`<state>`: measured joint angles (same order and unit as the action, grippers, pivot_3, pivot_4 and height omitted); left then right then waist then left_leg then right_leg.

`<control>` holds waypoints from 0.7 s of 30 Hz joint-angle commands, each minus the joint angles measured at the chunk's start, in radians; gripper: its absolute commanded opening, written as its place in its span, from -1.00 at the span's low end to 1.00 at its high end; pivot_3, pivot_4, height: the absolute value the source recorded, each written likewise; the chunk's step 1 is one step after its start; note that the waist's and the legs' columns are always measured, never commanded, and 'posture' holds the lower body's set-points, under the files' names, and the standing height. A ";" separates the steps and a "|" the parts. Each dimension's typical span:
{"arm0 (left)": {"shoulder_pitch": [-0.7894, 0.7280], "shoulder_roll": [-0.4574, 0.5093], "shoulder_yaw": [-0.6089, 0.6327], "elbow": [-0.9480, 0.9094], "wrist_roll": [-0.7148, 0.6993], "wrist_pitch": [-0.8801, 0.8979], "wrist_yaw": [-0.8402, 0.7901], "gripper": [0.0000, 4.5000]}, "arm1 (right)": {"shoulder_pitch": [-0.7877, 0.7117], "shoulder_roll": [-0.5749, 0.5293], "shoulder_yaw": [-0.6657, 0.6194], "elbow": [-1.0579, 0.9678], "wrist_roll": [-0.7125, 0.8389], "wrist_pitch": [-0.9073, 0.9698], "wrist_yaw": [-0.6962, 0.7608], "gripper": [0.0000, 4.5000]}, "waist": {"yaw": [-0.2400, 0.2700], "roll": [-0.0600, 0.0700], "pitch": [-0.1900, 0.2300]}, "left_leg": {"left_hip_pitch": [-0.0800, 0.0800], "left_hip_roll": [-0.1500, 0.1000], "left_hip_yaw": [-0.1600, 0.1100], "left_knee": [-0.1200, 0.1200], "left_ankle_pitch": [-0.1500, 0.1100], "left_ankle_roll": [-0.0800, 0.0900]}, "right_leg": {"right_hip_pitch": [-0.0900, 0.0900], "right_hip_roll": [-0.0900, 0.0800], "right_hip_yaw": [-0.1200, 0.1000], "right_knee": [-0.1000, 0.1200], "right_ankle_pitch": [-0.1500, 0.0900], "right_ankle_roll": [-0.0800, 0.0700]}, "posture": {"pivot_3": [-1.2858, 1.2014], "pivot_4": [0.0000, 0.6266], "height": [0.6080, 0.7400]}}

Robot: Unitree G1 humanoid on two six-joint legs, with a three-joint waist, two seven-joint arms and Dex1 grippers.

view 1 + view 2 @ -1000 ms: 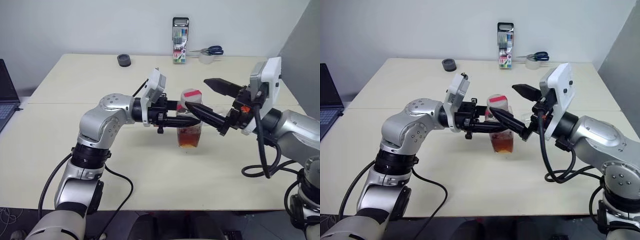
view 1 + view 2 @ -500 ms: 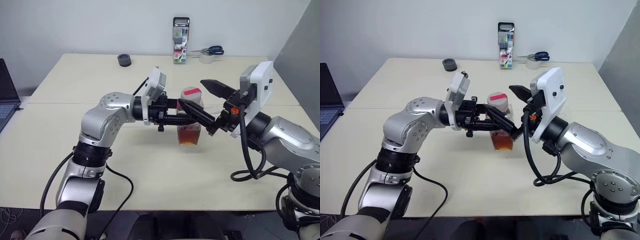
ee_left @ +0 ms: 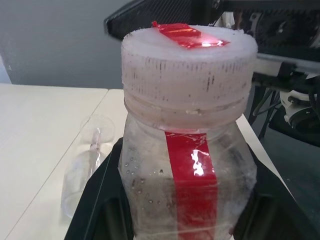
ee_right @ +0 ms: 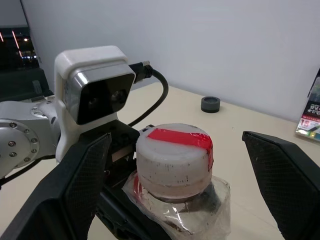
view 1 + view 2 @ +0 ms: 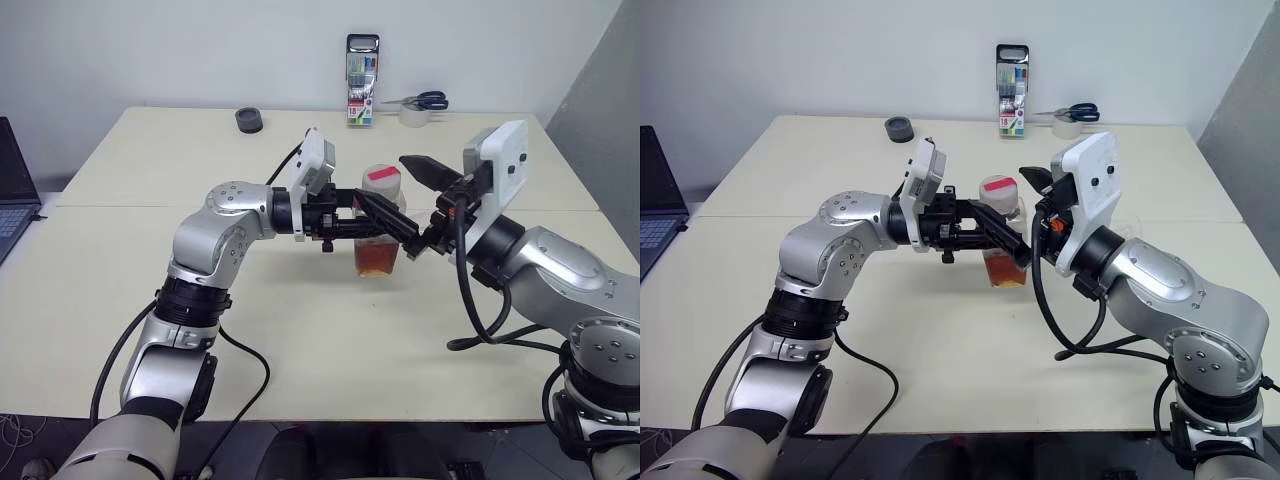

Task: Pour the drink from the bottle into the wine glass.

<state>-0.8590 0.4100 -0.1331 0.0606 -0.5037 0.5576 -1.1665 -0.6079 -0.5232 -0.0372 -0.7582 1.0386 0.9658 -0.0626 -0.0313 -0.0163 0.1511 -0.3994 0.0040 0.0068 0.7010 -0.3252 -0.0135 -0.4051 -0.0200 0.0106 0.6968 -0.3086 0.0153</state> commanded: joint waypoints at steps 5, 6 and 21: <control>-0.018 -0.002 0.021 -0.032 -0.011 -0.021 0.000 -0.17 | -0.021 0.031 -0.003 -0.009 -0.036 -0.029 0.006 0.99 | 0.000 0.000 0.000 | 0.000 0.000 0.000 0.000 0.000 0.000 | 0.000 0.000 0.000 0.000 0.000 0.000 | 0.03 -0.52 1.00; -0.017 -0.001 0.021 -0.032 -0.011 -0.022 -0.001 -0.17 | -0.023 0.034 -0.004 -0.009 -0.039 -0.028 0.005 0.81 | 0.000 0.000 0.000 | 0.000 0.000 0.000 0.000 0.000 0.000 | 0.000 0.000 0.000 0.000 0.000 0.000 | 0.03 -0.52 1.00; 0.025 0.020 0.011 -0.114 -0.048 0.006 -0.045 -0.17 | -0.043 -0.027 -0.029 0.054 -0.044 -0.042 0.166 -0.17 | 0.000 0.000 0.000 | 0.000 0.000 0.000 0.000 0.000 0.000 | 0.000 0.000 0.000 0.000 0.000 0.000 | 0.03 -0.52 1.00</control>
<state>-0.8293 0.4182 -0.1286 0.0263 -0.5065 0.5683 -1.1686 -0.6219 -0.5188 -0.0200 -0.7273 0.9975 0.9639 0.0229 -0.0314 -0.0163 0.1512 -0.3994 0.0039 0.0067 0.7010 -0.3252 -0.0135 -0.4051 -0.0201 0.0106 0.6966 -0.3086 0.0153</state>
